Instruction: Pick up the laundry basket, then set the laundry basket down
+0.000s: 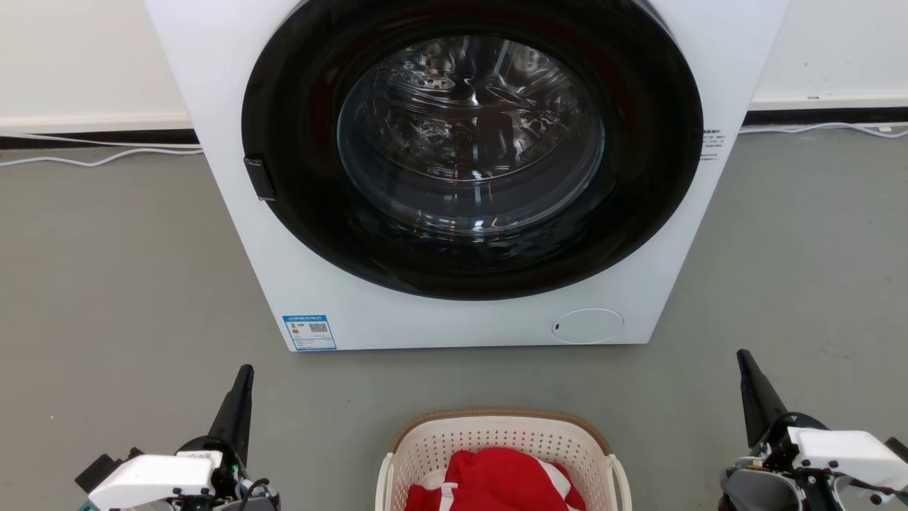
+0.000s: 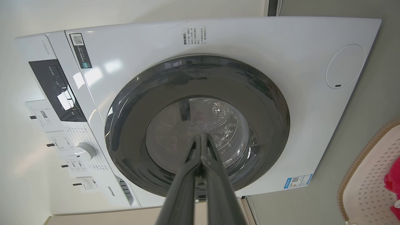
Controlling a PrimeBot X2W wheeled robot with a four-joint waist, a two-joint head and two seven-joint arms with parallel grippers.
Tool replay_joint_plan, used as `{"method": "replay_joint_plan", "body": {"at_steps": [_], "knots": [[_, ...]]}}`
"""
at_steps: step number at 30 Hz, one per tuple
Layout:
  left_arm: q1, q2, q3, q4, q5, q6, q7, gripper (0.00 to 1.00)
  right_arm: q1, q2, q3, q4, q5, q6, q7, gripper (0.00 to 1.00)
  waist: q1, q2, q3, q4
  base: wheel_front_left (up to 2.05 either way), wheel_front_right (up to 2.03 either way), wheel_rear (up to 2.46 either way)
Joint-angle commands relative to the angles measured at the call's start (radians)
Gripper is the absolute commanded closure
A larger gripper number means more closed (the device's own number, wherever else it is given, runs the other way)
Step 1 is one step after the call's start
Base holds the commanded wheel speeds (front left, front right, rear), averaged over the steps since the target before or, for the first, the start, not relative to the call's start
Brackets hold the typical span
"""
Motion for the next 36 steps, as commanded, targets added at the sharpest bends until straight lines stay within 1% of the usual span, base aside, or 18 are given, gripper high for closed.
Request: {"method": "replay_joint_plan", "body": {"at_steps": [1,10,11,15,17,22,26,36], "knots": [[-0.056,0.01,0.029,-0.022,0.002,-0.007,0.002,1.0,-0.041,-0.004,0.018,-0.026,-0.009,0.008,0.008,1.0,0.0,-0.0001,0.0,0.0,0.0,0.0,0.0],[-0.056,0.01,0.029,-0.022,0.002,-0.007,0.002,1.0,-0.041,-0.004,0.018,-0.026,-0.009,0.008,0.008,1.0,0.0,-0.0001,0.0,0.0,0.0,0.0,0.0],[0.0,0.0,0.0,0.0,0.0,0.0,0.0,0.0,0.0,0.0,0.0,0.0,0.0,0.0,0.0,0.0,0.0,-0.0001,0.0,0.0,0.0,0.0,0.0],[0.031,-0.01,-0.002,0.042,0.0,0.0,0.0,0.0,0.03,0.007,0.005,0.04,0.0,0.0,0.0,0.0,0.0,-0.0001,0.0,0.0,0.0,0.0,0.0],[0.03,-0.01,-0.004,0.036,0.001,0.0,-0.006,0.0,0.029,0.007,0.005,0.033,0.002,0.0,-0.001,0.0,0.0001,-0.0001,0.001,0.0,0.0,0.0,0.0],[0.03,-0.009,-0.011,0.024,0.004,0.0,-0.021,0.0,0.028,0.006,0.006,0.021,0.009,0.0,-0.009,0.0,0.0023,-0.0001,-0.001,0.0,0.0,0.0,0.0],[0.03,-0.008,-0.017,0.011,0.01,0.0,-0.033,0.0,0.028,0.006,0.009,0.009,0.01,0.0,-0.014,0.0,0.0002,-0.0001,0.001,-0.001,0.0,0.0,0.0],[0.029,-0.007,-0.023,-0.015,0.055,-0.001,-0.06,0.0,0.027,0.0,0.022,-0.036,-0.023,0.001,-0.034,0.0,0.0,-0.0001,0.004,-0.002,0.0,0.0,0.0]]}}
